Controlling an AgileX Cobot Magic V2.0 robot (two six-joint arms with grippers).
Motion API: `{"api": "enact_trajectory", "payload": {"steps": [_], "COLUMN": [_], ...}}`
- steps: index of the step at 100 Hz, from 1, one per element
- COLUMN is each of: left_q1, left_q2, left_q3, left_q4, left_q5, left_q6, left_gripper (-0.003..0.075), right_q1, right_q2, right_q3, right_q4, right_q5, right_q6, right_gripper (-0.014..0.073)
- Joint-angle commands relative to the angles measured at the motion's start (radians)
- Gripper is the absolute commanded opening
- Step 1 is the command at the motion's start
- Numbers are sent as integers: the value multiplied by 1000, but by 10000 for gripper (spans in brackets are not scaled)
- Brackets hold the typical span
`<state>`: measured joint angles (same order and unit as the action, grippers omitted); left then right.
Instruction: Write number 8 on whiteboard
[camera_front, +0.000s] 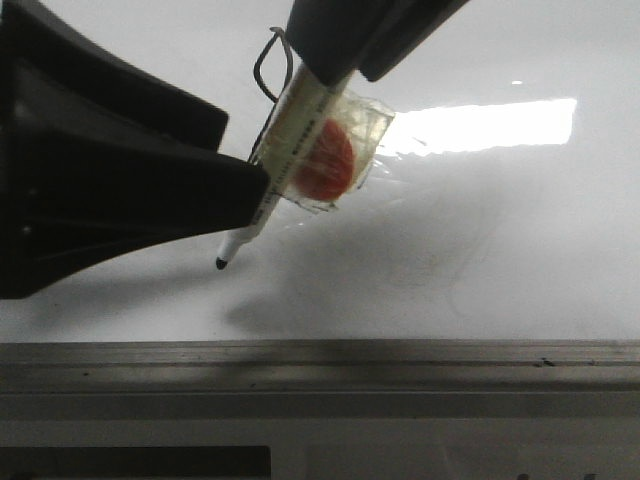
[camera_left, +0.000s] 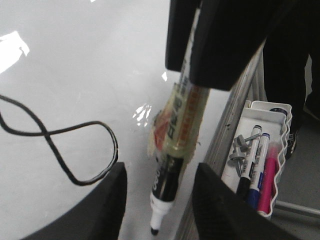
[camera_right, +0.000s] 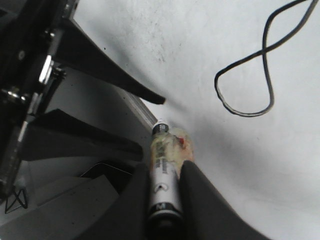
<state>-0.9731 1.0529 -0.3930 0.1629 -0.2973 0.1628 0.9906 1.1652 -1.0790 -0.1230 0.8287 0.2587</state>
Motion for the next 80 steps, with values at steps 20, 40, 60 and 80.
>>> {"api": "enact_trajectory", "payload": {"steps": [20, 40, 60, 80], "left_q1": [2, 2, 2, 2], "left_q2": [56, 58, 58, 58], "left_q3": [-44, -44, -44, -44], "left_q4": [-4, -6, -6, -6], "left_q5": [-115, -98, -96, -96], "left_q6": [3, 3, 3, 3], "left_gripper": [281, 169, -20, -20], "right_q1": [2, 2, 2, 2], "right_q2": [-40, -64, -70, -70], "right_q3": [-29, -29, -29, -29], "right_q4": [36, 42, 59, 59], "right_q5": [-67, -70, -50, -21], "right_q6": [53, 73, 73, 73], "right_gripper": [-53, -53, -53, -36]}}
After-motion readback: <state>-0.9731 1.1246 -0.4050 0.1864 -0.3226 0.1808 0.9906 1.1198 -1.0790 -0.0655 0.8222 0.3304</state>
